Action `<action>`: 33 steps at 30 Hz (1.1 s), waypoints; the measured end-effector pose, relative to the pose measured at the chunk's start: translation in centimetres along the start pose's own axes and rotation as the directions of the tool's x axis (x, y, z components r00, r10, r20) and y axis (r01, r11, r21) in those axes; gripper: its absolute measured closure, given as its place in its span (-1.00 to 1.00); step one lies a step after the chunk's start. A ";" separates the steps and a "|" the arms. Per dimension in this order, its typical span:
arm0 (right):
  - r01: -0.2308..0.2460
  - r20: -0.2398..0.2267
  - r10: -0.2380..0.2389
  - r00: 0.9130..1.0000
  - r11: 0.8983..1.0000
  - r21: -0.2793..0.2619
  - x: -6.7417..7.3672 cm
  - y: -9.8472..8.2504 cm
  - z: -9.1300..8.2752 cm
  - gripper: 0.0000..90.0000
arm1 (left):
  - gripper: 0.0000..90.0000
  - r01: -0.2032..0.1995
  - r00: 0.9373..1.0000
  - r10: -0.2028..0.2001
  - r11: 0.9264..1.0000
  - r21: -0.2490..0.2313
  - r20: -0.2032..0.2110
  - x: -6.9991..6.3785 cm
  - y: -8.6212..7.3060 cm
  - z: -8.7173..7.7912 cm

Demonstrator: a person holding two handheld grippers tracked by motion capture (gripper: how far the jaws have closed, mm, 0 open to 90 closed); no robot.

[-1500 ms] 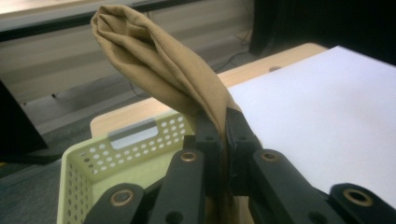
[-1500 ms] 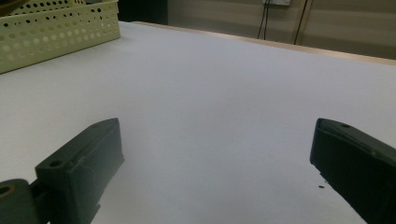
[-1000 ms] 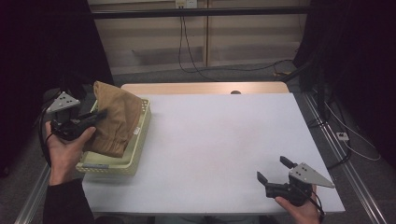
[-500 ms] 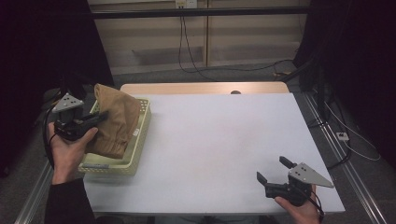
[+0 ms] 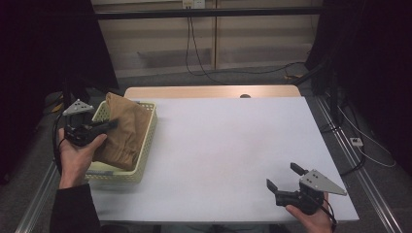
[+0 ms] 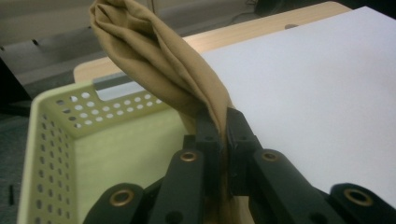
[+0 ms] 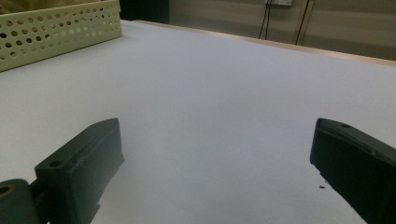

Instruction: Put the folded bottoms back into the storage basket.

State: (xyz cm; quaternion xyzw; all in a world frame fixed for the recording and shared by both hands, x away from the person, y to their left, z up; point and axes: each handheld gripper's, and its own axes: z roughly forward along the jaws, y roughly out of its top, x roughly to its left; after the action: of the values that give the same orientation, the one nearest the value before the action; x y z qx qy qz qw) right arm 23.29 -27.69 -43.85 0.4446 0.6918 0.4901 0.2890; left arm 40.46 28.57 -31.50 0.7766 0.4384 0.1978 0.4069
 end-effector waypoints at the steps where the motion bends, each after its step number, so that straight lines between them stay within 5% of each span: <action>1: -0.001 0.001 0.001 1.000 1.000 0.001 0.0 0.0 0.0 -0.95 | 0.91 -0.005 1.000 0.005 1.000 0.003 0.004 -0.1 0.0 0.1; 18: -0.004 -0.002 0.004 1.000 1.000 0.005 0.0 0.0 0.1 -0.96 | 0.91 0.033 0.998 -0.036 0.997 0.069 0.043 1.1 -1.2 2.5; 23: -0.002 -0.004 0.002 1.000 1.000 0.006 0.0 0.0 0.1 -0.96 | 0.91 0.033 0.998 -0.037 0.997 0.071 0.052 1.3 -1.3 2.7; 26: -0.001 0.000 0.001 1.000 1.000 0.006 0.0 0.0 0.1 -0.95 | 0.91 0.048 0.994 -0.052 0.998 0.050 0.093 1.2 -1.3 2.9; 33: 0.003 0.003 -0.003 1.000 1.000 0.006 0.0 0.0 0.1 -0.95 | 0.91 0.033 0.995 -0.039 0.997 0.066 0.092 1.3 -1.2 3.7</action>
State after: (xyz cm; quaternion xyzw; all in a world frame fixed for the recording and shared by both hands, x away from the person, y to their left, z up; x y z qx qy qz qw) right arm 23.34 -27.64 -43.91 0.4452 0.6936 0.4867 0.2895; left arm 43.00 28.31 -34.72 0.7896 0.4390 0.1399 0.4053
